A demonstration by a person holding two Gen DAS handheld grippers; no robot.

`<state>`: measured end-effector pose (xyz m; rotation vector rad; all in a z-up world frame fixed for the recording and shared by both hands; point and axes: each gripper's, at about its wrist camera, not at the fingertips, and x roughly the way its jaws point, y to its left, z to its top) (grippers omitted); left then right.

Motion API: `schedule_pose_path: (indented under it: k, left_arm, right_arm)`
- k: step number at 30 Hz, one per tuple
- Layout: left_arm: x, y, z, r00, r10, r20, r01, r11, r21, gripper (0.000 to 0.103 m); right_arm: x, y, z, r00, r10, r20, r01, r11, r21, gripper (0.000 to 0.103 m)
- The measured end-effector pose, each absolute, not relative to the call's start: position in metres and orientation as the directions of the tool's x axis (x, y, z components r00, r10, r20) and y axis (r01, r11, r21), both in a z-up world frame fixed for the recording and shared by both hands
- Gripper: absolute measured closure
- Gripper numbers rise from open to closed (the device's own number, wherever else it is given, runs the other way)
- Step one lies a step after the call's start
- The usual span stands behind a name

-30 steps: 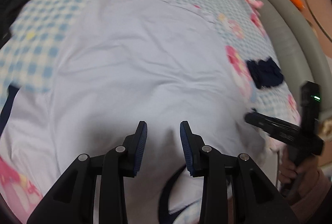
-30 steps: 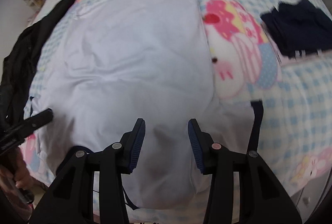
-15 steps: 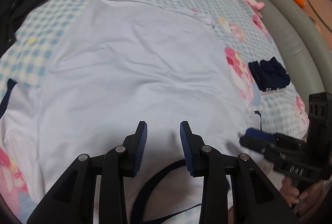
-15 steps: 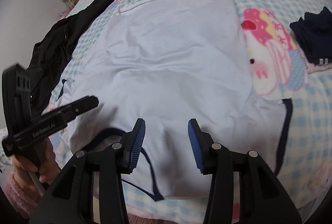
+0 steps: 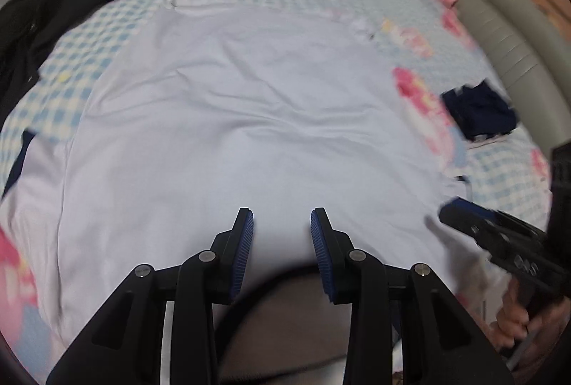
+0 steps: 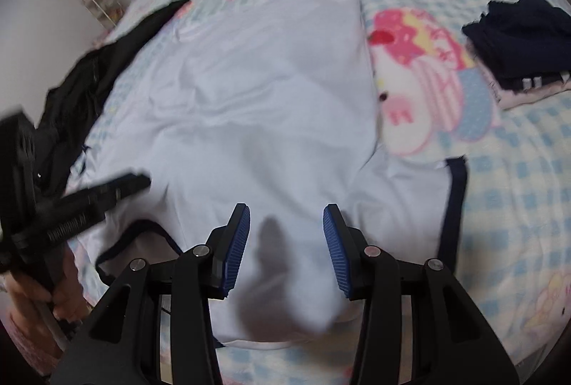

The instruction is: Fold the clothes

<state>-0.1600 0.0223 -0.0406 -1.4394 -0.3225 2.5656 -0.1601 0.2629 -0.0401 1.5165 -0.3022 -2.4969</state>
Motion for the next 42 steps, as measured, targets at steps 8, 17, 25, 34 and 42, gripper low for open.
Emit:
schedule_pose_path:
  k: [8, 17, 25, 34, 42]
  left_arm:
    - [-0.064, -0.007, -0.028, -0.668, 0.147, -0.729, 0.116, -0.948, -0.298, 0.067]
    - [-0.089, -0.039, -0.031, -0.569, 0.121, -0.813, 0.163, -0.953, -0.256, 0.063]
    - [-0.082, -0.052, -0.077, -0.408, 0.120, -0.905, 0.180, -0.961, -0.208, 0.063]
    - [-0.076, -0.066, -0.070, -0.453, 0.251, -0.856, 0.217, -0.900, -0.379, 0.063]
    - [-0.066, -0.055, -0.083, -0.404, 0.224, -0.887, 0.178, -0.932, -0.317, 0.063]
  right_arm:
    - [-0.082, 0.254, -0.018, -0.616, -0.266, -0.741, 0.146, -0.964, 0.224, 0.059]
    - [-0.097, 0.182, -0.036, -0.510, -0.192, -0.838, 0.190, -0.976, 0.108, 0.052]
    - [-0.071, 0.213, -0.082, -0.398, -0.198, -0.896, 0.174, -0.975, 0.138, 0.052]
    - [-0.051, 0.274, -0.051, -0.462, -0.333, -0.822, -0.025, -0.922, 0.387, 0.052]
    - [-0.066, 0.274, -0.074, -0.385, -0.217, -0.897, -0.081, -0.960, 0.267, 0.052]
